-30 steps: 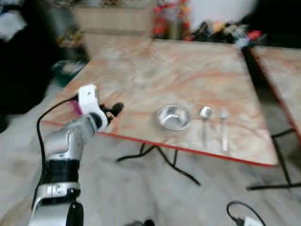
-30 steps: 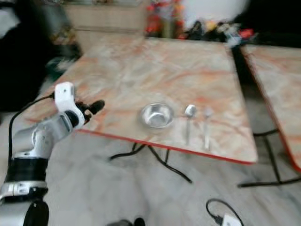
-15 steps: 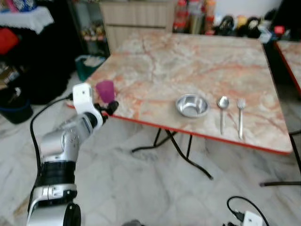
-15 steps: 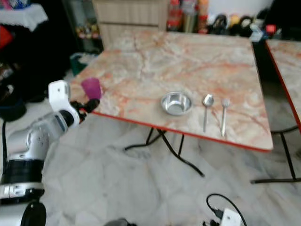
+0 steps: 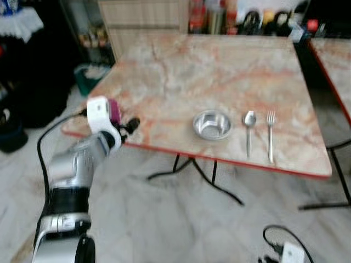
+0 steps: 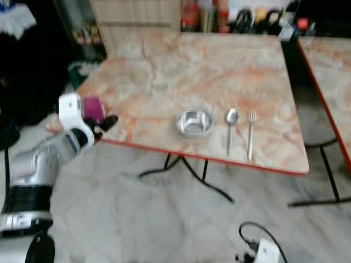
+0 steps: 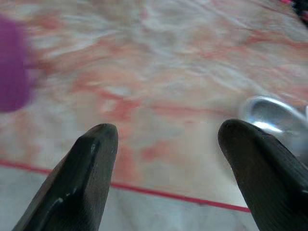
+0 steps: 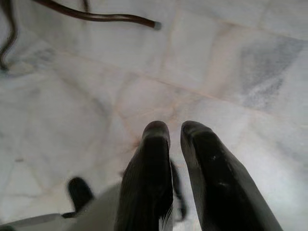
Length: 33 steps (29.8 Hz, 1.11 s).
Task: Setting the table
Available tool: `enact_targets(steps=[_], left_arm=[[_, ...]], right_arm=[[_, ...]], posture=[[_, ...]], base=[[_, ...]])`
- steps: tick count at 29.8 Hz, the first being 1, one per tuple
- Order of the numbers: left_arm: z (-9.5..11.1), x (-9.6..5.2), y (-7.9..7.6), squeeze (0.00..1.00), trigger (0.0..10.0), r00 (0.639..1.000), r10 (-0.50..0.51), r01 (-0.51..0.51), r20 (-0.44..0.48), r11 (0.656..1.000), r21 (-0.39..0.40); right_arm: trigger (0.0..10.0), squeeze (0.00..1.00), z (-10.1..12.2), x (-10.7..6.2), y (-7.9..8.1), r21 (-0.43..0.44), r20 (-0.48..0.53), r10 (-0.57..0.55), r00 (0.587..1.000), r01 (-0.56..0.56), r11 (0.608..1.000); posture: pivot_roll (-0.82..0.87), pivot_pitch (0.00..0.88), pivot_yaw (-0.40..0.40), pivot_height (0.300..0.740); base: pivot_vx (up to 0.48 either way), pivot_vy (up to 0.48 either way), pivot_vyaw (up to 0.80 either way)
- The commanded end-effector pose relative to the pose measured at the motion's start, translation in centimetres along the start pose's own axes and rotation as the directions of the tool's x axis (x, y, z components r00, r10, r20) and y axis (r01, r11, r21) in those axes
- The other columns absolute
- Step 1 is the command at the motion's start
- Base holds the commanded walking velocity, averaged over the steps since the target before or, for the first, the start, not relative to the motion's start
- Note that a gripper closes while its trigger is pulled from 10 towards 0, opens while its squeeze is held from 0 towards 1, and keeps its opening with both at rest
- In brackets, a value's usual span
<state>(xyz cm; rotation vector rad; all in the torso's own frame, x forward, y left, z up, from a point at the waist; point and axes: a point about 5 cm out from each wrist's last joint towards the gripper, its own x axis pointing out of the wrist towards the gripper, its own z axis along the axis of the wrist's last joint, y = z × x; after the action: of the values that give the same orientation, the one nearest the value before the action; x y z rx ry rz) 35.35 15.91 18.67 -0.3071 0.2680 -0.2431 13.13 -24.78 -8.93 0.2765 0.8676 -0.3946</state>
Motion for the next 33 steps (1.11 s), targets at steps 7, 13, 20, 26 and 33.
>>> enact_targets(steps=[7,13,20,26,33], left_arm=[[1.07,-0.30,0.22,0.00,10.0,0.999,-0.001,0.000,0.034,1.000,0.020],[0.95,-0.31,0.08,0.00,10.0,0.999,-0.008,0.007,0.033,1.000,0.021],[0.82,-0.29,-0.04,0.00,10.0,0.999,-0.017,0.016,0.030,1.000,0.022],[0.65,-0.18,-0.25,0.00,10.0,0.999,-0.025,0.024,0.027,0.999,0.022],[0.65,-0.14,-0.29,0.00,10.0,0.999,-0.031,0.030,0.023,0.999,0.024]], right_arm=[[10.0,0.00,-0.05,0.10,0.40,0.039,-0.007,-0.003,1.000,0.003,0.999],[10.0,0.00,0.02,0.07,0.32,0.030,0.003,-0.006,1.000,0.006,1.000],[10.0,0.00,-0.05,0.05,0.28,0.027,0.000,-0.005,1.000,0.005,1.000],[10.0,0.00,-0.06,0.04,0.26,0.029,0.001,-0.002,1.000,0.002,1.000],[10.0,0.00,0.11,0.08,0.30,0.030,0.010,-0.004,1.000,0.004,1.000]], posture=[[0.10,0.052,0.041,0.740],[0.10,0.044,0.040,0.740],[0.10,0.036,0.038,0.740],[0.10,0.031,0.037,0.740],[0.10,0.041,0.037,0.740]], base=[[0.271,0.000,-0.20],[0.271,0.000,-0.13],[0.272,0.000,0.00],[0.272,0.000,-0.66],[0.274,0.000,0.00]])
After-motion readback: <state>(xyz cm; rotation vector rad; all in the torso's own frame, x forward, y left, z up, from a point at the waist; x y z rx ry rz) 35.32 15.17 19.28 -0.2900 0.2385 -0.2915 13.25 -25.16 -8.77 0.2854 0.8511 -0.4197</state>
